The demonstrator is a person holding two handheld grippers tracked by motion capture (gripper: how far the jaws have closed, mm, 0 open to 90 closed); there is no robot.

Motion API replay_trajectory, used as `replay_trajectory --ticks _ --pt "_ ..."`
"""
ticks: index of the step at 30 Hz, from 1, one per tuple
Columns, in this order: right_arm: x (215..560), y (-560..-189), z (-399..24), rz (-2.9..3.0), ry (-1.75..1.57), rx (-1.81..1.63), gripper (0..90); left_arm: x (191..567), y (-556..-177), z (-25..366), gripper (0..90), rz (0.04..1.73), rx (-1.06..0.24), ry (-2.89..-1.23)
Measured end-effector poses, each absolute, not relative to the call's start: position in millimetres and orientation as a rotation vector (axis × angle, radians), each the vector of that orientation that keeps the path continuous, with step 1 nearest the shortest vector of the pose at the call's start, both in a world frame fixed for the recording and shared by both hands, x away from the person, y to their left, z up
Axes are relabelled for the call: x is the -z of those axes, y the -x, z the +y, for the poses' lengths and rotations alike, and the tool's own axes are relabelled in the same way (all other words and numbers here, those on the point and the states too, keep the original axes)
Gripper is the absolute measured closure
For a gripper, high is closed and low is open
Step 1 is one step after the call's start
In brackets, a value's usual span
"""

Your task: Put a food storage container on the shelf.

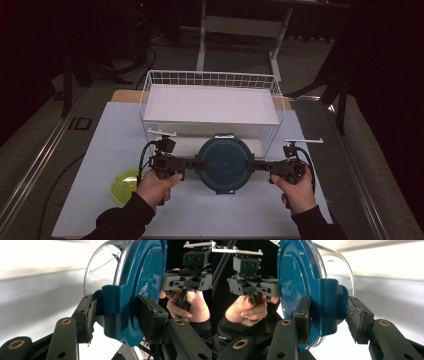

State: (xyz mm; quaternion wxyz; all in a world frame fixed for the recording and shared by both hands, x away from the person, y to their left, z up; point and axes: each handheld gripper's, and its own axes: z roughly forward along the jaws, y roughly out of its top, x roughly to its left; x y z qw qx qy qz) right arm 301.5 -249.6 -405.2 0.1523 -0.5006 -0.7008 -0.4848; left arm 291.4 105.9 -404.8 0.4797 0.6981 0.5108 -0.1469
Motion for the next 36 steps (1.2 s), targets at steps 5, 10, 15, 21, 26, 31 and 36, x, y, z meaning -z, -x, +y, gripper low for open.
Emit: replay_trajectory --ticks 5,10,15,21,26,31,36 --pt "384.5 -307.6 -245.6 -2.027 1.419 1.432 56.6 385.3 -295.4 109.8 49.6 1.236 0.332 -1.691" --pt "364.0 -318.2 -240.4 -2.035 1.405 1.466 56.6 365.4 -302.8 114.9 49.6 1.231 0.302 -1.677" --pt "342.8 -329.9 -233.5 -2.042 1.387 1.498 56.5 342.6 -310.5 121.4 49.7 1.221 0.262 -1.667" --pt "318.1 -347.7 -223.5 -2.059 1.380 1.516 56.3 319.1 -323.7 129.0 49.6 1.224 0.221 -1.655" --pt "304.4 -362.3 -218.0 -2.059 1.397 1.517 56.1 302.4 -338.7 131.9 49.5 1.234 0.202 -1.665" --pt "296.5 -377.5 -216.1 -2.044 1.419 1.514 56.1 295.4 -354.5 132.9 49.4 1.246 0.209 -1.666" --pt "296.4 -388.5 -215.7 -2.025 1.449 1.498 56.0 296.9 -368.1 132.4 49.3 1.270 0.233 -1.661"
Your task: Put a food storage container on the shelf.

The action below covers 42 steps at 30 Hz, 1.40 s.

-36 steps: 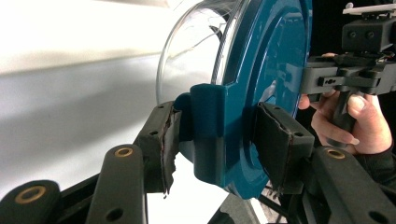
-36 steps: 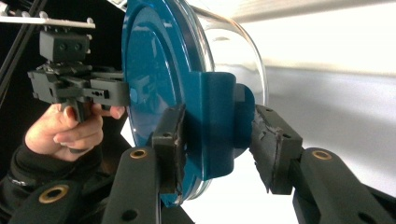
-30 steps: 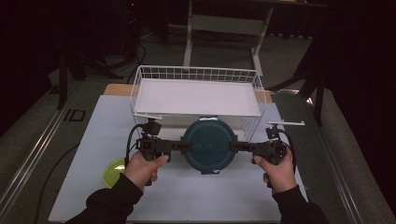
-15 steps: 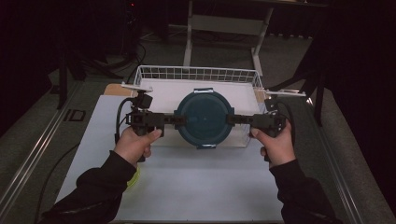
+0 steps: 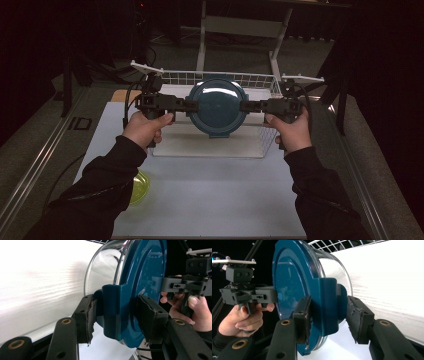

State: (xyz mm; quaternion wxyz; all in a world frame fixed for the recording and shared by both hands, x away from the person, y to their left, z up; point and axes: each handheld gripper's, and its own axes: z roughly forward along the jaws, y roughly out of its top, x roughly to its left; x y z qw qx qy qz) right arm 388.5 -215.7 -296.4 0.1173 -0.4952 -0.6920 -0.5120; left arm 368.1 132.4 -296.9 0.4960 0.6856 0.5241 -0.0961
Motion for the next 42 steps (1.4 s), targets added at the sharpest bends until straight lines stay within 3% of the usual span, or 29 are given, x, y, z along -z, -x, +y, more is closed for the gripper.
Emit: replay_trajectory --ticks 20,29,30,31,33,42 --pt "302.7 -416.0 -214.1 -1.968 1.545 1.461 55.7 307.1 -397.5 133.3 49.2 1.303 0.272 -1.619" --pt "307.6 -429.0 -215.1 -1.932 1.600 1.429 53.1 315.7 -413.9 138.1 49.5 1.307 0.350 -1.565" --pt "307.9 -430.6 -214.4 -1.954 1.638 1.413 54.3 316.7 -415.0 137.8 52.6 1.311 0.358 -1.563" --pt "308.8 -431.8 -213.9 -1.970 1.644 1.405 57.5 317.9 -416.0 137.3 49.6 1.323 0.357 -1.562" --pt "311.1 -434.2 -212.7 -1.951 1.631 1.394 55.5 325.4 -419.7 138.9 45.9 1.349 0.380 -1.545" --pt "308.8 -433.4 -205.1 -2.003 1.631 1.407 50.5 334.8 -420.2 144.4 44.5 1.333 0.399 -1.500"
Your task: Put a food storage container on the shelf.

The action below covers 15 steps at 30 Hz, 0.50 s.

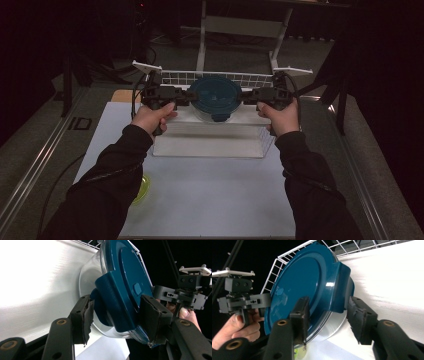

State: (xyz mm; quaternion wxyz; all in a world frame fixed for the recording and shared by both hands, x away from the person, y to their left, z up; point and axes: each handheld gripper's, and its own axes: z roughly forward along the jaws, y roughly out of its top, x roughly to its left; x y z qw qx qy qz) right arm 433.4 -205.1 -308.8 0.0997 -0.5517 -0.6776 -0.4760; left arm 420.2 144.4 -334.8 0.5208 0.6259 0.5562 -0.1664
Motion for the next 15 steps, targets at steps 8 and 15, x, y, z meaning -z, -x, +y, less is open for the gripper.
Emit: replay_trajectory --ticks 8,15 --pt "301.9 -421.5 -204.4 -2.081 1.627 1.448 47.0 333.0 -415.4 146.0 41.8 1.323 0.384 -1.521" --pt "291.7 -393.3 -202.2 -2.138 1.502 1.560 45.5 329.1 -405.8 156.0 36.6 1.340 0.293 -1.521"
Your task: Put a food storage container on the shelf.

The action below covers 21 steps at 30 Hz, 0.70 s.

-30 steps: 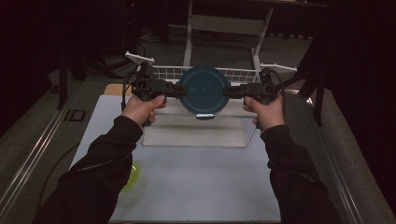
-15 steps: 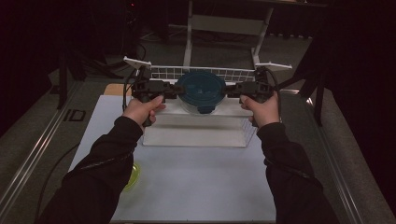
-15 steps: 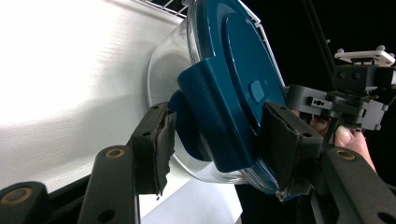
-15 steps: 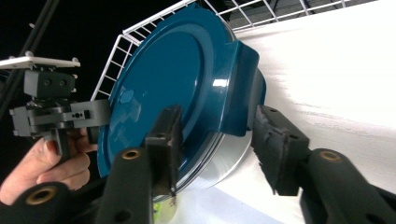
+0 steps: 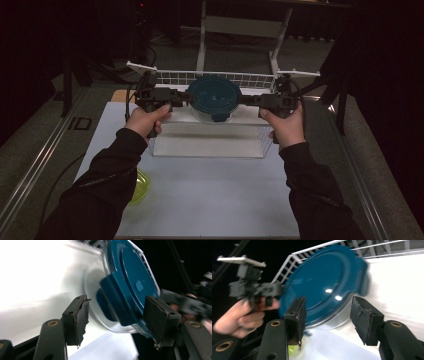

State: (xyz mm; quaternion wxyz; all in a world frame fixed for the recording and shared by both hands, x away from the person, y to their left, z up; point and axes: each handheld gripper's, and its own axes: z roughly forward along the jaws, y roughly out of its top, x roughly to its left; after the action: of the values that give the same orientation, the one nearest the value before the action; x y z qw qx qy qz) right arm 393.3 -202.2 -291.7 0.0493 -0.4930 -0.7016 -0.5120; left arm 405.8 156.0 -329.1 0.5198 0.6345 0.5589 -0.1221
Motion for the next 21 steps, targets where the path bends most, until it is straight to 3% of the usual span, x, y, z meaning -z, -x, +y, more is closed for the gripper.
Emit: replay_trajectory --ticks 10,13,18,21 --pt "295.0 -356.9 -179.4 -2.272 1.318 1.537 53.0 322.3 -379.3 153.3 36.9 1.298 0.141 -1.625" --pt "298.3 -349.6 -172.5 -2.305 1.289 1.511 63.2 322.7 -367.7 152.6 36.8 1.276 0.085 -1.645" --pt "309.6 -343.6 -163.9 -2.370 1.292 1.472 89.5 325.1 -341.0 155.0 33.8 1.183 -0.082 -1.675" --pt "314.8 -345.4 -161.6 -2.377 1.316 1.459 89.7 327.4 -326.1 156.3 30.5 1.120 -0.168 -1.691"
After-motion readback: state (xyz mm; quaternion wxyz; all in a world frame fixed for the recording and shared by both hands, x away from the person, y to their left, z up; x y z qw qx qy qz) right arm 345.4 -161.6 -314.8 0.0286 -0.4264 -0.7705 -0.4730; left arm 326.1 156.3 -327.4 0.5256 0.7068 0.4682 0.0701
